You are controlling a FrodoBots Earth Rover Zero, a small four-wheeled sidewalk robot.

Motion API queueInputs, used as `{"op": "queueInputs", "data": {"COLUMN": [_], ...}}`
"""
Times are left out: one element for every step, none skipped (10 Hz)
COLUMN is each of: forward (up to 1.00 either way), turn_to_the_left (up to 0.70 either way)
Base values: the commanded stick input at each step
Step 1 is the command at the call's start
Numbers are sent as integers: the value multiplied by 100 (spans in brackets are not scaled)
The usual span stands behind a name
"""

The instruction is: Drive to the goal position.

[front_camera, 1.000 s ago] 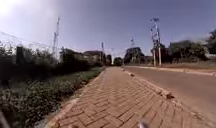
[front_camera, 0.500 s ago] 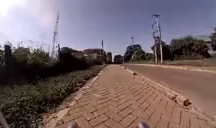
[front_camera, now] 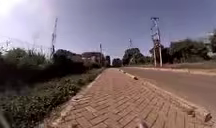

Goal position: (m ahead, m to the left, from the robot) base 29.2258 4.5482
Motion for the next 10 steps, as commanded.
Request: {"op": "queueInputs", "data": {"forward": [100, 100, 100, 100, 100, 100, 100, 100, 100, 100], "turn_to_the_left": [0, 0, 0, -2, -16, -39, 0, 0, 0, 0]}}
